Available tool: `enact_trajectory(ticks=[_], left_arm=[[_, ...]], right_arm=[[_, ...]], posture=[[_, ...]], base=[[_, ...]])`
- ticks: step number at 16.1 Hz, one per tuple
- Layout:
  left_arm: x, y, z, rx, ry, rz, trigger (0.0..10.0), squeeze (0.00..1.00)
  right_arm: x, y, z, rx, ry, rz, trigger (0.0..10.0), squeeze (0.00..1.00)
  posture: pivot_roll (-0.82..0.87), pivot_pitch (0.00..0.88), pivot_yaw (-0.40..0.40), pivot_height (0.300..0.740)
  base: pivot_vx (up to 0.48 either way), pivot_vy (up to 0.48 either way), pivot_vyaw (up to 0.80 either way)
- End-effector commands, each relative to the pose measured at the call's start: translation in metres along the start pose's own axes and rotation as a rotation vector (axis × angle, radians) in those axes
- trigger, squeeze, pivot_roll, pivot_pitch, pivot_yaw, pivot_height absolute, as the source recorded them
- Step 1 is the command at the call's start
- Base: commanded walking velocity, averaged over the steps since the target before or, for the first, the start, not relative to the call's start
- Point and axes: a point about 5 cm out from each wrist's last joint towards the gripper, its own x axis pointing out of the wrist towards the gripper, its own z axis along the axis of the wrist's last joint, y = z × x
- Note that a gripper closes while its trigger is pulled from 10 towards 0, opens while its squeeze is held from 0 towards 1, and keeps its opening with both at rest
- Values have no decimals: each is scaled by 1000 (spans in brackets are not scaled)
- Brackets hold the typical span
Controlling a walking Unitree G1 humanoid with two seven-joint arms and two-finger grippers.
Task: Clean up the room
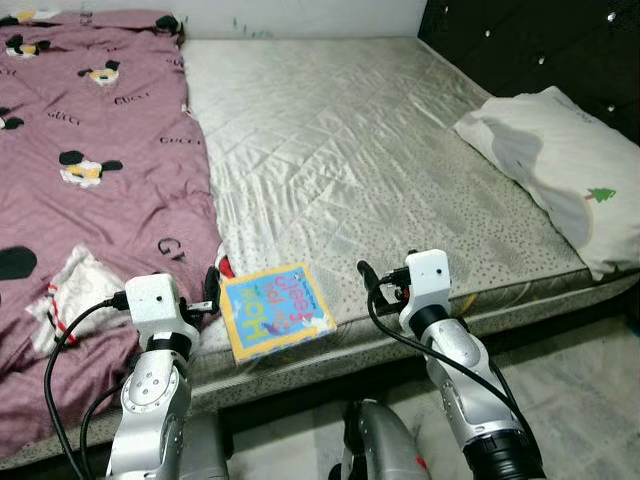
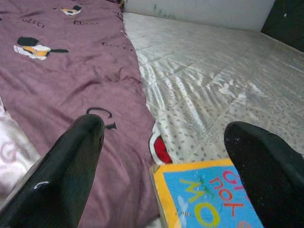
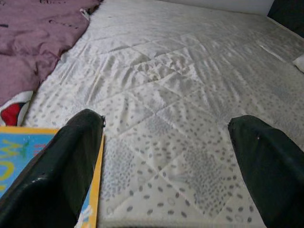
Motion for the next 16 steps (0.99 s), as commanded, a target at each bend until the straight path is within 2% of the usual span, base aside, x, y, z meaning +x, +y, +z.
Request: enact_trajectory(ticks=[1,5,8,10,12,16], left_arm=[[-1,-2,-4,3,15,-5,10000,0],[0,-2,-3,-3,13,1,10000,0],[8,-1,-1,-26,16,12,10000,0],[11,-6,-2,-40,20,7,10000,0],[12,-12,-3,-58,23,-1,10000,0],[20,-9,-2,-122,52,69,10000,0]], right_arm=[[-1,-2,-1,-6,0,-3,10000,0],[-1,-2,-1,-4,1,-5,10000,0],[0,-1,1,4,9,1,10000,0],[0,-2,0,14,16,-9,10000,0],[-3,-4,2,-18,-1,-15,10000,0],[-7,-10,2,-26,6,-20,10000,0]], posture=[[45,69,-79,527],[43,78,-80,523],[39,78,-81,523],[32,80,-80,523],[18,85,-79,523],[3,93,-86,523]], base=[[0,0,0],[0,0,0],[0,0,0],[0,0,-800],[0,0,0],[0,0,0]])
